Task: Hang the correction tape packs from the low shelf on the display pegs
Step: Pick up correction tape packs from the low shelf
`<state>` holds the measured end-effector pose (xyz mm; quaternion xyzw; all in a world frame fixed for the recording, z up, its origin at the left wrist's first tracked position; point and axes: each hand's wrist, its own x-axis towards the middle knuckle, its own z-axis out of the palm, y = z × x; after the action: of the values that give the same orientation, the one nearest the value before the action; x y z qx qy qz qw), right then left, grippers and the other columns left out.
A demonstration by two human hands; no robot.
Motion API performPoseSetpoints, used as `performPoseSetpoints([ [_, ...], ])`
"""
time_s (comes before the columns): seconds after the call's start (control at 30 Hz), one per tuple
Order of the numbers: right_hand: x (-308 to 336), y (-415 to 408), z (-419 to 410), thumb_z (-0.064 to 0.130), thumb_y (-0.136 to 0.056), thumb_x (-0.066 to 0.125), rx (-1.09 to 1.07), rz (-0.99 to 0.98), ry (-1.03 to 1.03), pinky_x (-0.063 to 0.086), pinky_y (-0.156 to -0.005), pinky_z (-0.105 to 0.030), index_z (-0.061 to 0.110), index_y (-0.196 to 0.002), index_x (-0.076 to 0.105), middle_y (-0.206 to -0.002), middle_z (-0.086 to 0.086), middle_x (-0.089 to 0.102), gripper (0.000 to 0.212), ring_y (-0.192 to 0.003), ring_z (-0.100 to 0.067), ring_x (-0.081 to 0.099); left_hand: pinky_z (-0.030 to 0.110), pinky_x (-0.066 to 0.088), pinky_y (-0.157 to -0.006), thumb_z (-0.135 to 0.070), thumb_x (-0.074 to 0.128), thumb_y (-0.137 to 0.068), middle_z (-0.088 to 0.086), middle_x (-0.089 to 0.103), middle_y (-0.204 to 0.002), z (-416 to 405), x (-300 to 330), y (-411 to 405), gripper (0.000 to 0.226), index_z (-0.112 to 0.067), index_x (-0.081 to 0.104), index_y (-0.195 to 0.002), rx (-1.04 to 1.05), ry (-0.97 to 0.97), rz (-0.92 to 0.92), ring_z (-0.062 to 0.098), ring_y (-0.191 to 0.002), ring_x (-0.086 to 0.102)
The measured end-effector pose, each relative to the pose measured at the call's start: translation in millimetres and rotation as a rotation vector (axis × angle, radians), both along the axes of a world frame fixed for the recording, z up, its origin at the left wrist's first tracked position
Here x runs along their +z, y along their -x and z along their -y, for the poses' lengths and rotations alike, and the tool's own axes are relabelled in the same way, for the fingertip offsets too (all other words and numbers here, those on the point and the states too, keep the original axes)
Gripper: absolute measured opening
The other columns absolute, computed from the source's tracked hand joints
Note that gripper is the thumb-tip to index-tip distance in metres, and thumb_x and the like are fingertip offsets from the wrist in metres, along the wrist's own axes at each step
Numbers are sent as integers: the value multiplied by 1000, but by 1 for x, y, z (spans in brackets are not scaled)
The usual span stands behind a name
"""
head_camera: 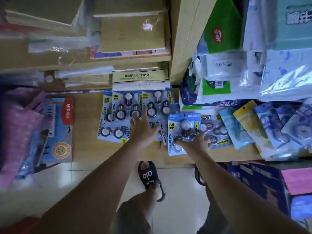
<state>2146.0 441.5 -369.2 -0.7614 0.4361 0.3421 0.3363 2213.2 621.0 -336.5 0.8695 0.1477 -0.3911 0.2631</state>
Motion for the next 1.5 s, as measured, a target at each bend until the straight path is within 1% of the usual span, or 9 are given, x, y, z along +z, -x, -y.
performPoseSetpoints([
  [0.13, -12, -3, -5, 47, -64, 92, -28, 17, 43, 34, -114, -47, 5, -145, 26, -147, -29, 35, 113, -140, -41, 31, 62, 7, -129, -57, 48, -106, 12, -17, -176, -13, -14, -18, 78, -40, 2, -167, -169, -105, -28, 40, -163, -9],
  [0.43, -7, -10, -12, 39, -59, 96, -35, -2, 16, 38, -112, -47, 0, -131, 33, -137, -18, 36, 103, -135, -37, 35, 63, 17, -127, -56, 51, -104, 8, -8, -177, -20, -18, -17, 66, -38, 27, -163, -207, -82, -12, 37, -163, -7],
  [0.53, -1, -12, -17, 27, -71, 88, 13, 70, -58, 50, -79, -42, 8, -114, 33, -106, -10, 51, 72, -95, -28, 55, 59, 28, -123, -54, 58, -101, 11, 13, -172, -30, -19, -22, 59, -32, 43, -154, -108, -56, 77, 40, -158, 14],
  [0.6, 7, -14, -21, 22, -77, 84, 24, 172, -126, 42, -60, -36, 10, -108, 38, -90, -4, 55, 57, -74, -21, 54, 57, 31, -121, -50, 66, -98, 13, 18, -168, -40, -18, -26, 64, -26, 42, -153, 37, -18, 135, 41, -156, 18],
  [0.8, 29, -47, -25, 10, -64, 85, -74, 371, -414, 55, -72, -38, 6, -117, 61, -103, -12, 78, 58, -91, -25, 74, 65, 31, -119, -51, 81, -85, 20, 13, -168, -87, -23, -40, 93, -31, 27, -158, 252, -60, 165, 47, -154, 19],
  [0.97, 19, -101, -44, 19, -72, 90, 53, 340, -125, 46, -73, -41, 4, -120, 46, -125, -18, 56, 68, -104, -36, 59, 61, 40, -113, -42, 83, -86, 23, 20, -162, -105, -30, -45, 99, -32, 19, -161, 442, 40, 60, 46, -148, 29],
  [1.17, 3, -109, -60, 54, -73, 85, 322, 154, 29, 39, -106, -44, 5, -148, 38, -147, -19, 40, 101, -136, -40, 37, 53, 37, -114, -39, 86, -84, 23, 28, -155, -114, -35, -45, 92, -10, 31, -151, 436, -49, 76, 43, -146, 28],
  [1.33, -1, -105, -62, 50, -69, 86, 311, 196, -2, 39, -105, -44, 21, -155, 36, -150, -12, 43, 104, -135, -40, 40, 42, 34, -94, -33, 84, -87, 23, 30, -150, -119, -38, -39, 70, -6, 41, -135, 439, -69, 62, 42, -144, 29],
  [1.5, 2, -96, -67, 37, -66, 91, 256, 329, 30, 38, -109, -47, 21, -158, 29, -151, -10, 41, 112, -137, -38, 38, 47, 35, -108, -41, 76, -90, 27, 38, -145, -117, -44, -36, 70, -9, 43, -144, 287, -133, 135, 41, -141, 31],
])
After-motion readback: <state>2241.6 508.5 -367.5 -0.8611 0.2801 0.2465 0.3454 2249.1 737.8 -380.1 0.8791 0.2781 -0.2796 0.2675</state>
